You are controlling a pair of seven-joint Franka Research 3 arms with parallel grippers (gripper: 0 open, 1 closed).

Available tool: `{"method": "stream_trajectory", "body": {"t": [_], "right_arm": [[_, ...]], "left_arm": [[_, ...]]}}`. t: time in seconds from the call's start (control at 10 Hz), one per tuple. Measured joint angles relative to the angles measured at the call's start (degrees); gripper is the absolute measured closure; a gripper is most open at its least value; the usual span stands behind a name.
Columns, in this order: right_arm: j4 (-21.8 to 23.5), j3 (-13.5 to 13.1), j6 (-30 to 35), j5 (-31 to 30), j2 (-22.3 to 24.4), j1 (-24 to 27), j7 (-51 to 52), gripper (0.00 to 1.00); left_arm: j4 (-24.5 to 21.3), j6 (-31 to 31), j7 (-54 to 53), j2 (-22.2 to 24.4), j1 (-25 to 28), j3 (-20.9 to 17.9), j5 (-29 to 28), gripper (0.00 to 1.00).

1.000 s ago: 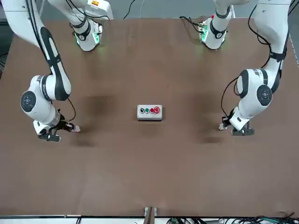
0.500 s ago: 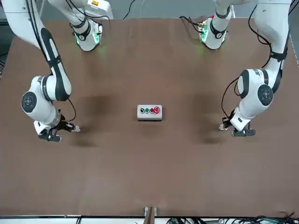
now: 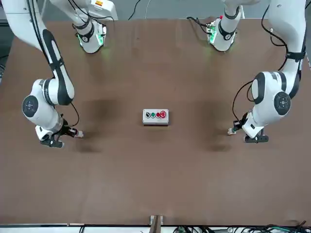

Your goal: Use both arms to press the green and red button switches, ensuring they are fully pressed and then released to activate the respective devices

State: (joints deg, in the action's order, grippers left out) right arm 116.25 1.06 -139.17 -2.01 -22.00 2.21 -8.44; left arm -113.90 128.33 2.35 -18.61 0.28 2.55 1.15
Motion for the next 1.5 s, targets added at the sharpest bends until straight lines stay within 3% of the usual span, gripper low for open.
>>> {"method": "stream_trajectory", "body": {"t": [0.4,0.7,1.0,1.1,1.5], "right_arm": [[-0.1,0.0,0.0,0.0,0.0,0.0,0.0,0.99],[-1.5,0.0,0.6,0.0,0.0,0.1,0.0,0.99],[-6.3,0.0,9.6,0.1,0.4,0.4,-0.1,0.98],[-7.4,0.0,11.0,0.1,1.1,0.4,-0.1,0.97],[-8.0,0.3,15.1,0.1,5.7,0.2,-0.4,0.43]], "left_arm": [[5.4,-7.6,-0.1,4.1,0.0,0.0,0.0,0.91],[7.1,-13.7,0.0,12.5,0.6,-0.1,0.0,0.48],[12.0,-21.8,0.1,16.7,0.5,0.1,0.0,0.05],[14.7,-24.0,0.2,16.8,0.5,0.1,0.0,0.0],[25.2,-31.9,0.3,15.6,0.4,0.1,0.0,0.0]]}}
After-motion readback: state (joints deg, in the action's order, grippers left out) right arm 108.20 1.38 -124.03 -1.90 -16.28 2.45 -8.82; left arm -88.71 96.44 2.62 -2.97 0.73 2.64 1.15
